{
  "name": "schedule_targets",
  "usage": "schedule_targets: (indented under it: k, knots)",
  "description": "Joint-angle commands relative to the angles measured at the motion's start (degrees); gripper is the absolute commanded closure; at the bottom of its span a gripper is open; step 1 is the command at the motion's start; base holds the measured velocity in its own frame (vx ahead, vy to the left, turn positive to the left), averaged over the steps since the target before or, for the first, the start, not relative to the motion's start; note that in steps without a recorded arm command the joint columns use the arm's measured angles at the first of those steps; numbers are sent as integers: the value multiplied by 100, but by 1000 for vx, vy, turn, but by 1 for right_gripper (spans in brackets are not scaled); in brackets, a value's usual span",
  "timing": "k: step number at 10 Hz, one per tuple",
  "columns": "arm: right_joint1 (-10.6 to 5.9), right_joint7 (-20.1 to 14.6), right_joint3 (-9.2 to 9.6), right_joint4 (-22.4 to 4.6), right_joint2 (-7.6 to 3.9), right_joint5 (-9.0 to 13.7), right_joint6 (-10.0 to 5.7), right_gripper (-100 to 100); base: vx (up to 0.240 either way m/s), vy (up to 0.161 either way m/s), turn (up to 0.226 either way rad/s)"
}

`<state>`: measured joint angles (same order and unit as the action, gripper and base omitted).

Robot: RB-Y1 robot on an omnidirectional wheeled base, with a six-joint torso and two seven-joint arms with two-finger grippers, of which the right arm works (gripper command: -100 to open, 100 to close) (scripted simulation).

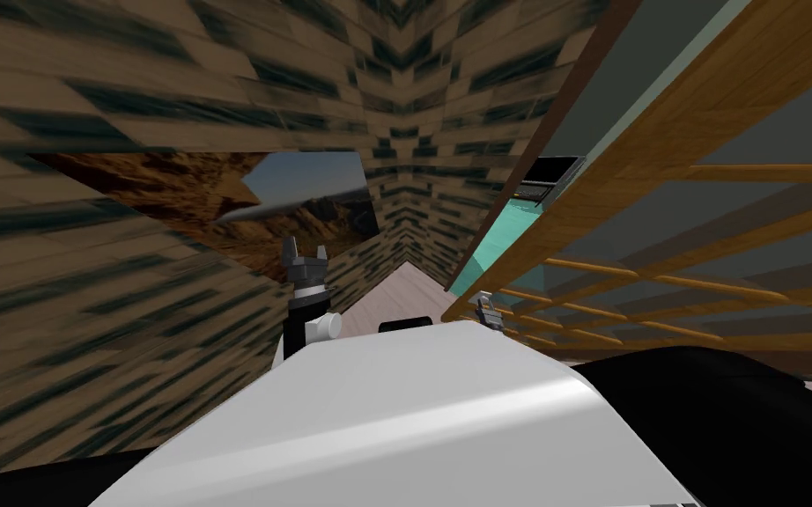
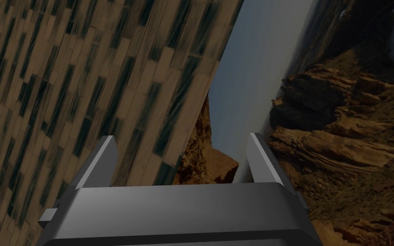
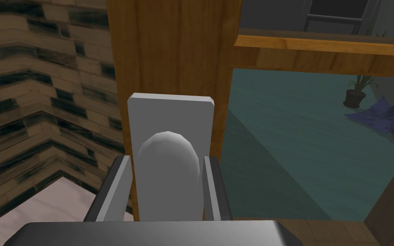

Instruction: Pull the door open

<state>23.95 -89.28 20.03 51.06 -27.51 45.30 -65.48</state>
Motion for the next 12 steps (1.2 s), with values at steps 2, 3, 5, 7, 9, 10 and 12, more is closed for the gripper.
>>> schedule_targets:
  k: [2, 3, 5, 7, 9, 10, 12]
  knots:
    - [53, -21, 85, 38, -26, -55, -21, 100, -166, -1, 27]
    - [91, -47, 214, 51, -44, -146, -80, 100, -123, -28, 47]
    - [124, -81, 347, 69, -88, -249, -172, 100, -193, -28, 54]
    - [160, -120, 495, 89, -137, -363, -274, 100, -209, -31, 49]
    - [192, -153, 625, 106, -179, -463, -363, 100, -213, -30, 39]
    - [208, -170, 688, 115, -200, -513, -407, 100, -216, -20, 37]
    - [188, -223, 730, 35, -209, -544, -473, 100, -128, -5, 66]
